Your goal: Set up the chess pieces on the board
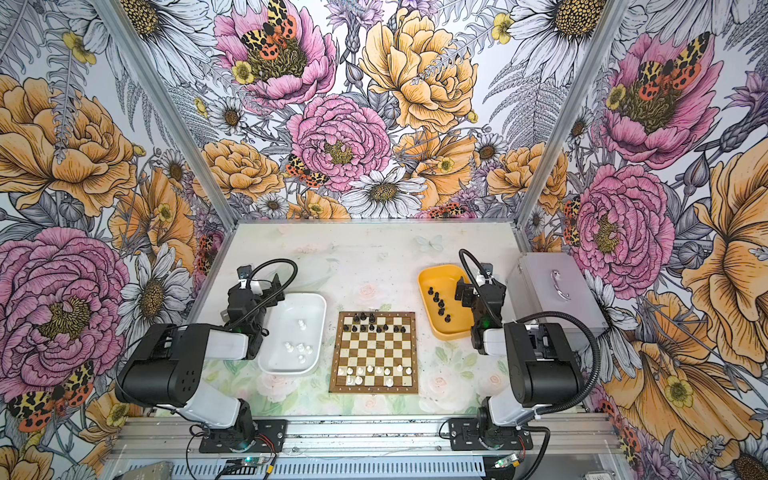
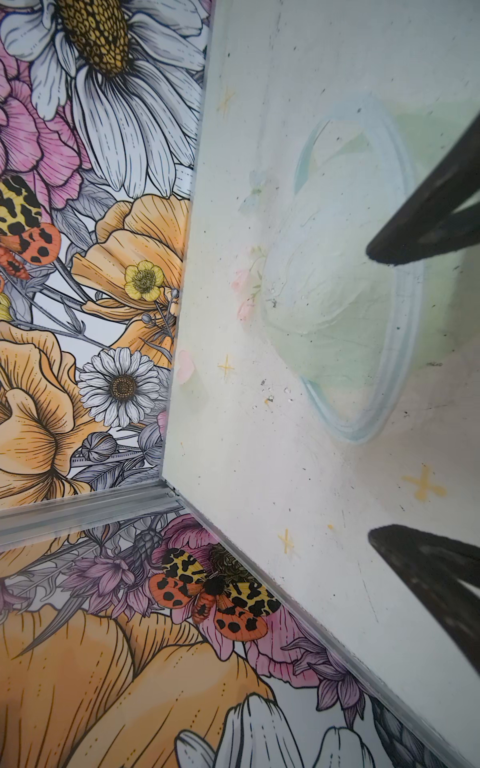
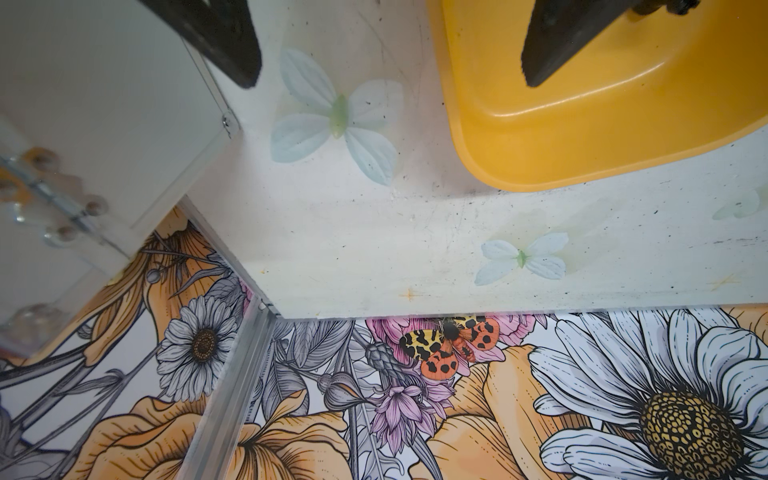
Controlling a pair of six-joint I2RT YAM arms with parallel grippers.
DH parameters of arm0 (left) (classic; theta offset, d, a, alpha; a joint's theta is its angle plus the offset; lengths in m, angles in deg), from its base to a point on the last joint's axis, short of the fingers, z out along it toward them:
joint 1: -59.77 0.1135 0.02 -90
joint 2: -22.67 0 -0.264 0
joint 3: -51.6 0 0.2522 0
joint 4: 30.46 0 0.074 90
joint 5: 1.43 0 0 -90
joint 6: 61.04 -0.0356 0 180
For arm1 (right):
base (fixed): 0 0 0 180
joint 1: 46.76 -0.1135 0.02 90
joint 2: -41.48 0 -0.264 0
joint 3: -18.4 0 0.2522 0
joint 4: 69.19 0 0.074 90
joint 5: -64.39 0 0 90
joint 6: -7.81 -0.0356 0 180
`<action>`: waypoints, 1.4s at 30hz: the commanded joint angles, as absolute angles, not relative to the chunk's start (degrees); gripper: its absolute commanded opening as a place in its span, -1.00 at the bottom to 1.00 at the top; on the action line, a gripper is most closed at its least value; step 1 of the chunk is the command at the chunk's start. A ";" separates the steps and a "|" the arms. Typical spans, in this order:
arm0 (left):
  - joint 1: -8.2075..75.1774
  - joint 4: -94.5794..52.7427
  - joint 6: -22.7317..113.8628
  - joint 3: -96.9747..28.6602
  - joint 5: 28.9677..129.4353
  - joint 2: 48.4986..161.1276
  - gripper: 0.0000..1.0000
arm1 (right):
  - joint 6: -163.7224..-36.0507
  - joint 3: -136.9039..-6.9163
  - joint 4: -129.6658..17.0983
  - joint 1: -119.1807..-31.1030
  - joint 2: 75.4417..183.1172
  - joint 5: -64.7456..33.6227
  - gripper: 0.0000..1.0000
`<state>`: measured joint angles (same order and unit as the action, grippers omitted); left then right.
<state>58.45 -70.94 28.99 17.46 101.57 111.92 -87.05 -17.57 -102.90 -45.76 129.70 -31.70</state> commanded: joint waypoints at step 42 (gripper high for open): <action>44.80 -19.23 33.50 -7.76 113.97 86.88 0.98 | -104.07 -48.09 -32.37 -54.30 108.39 -45.17 0.99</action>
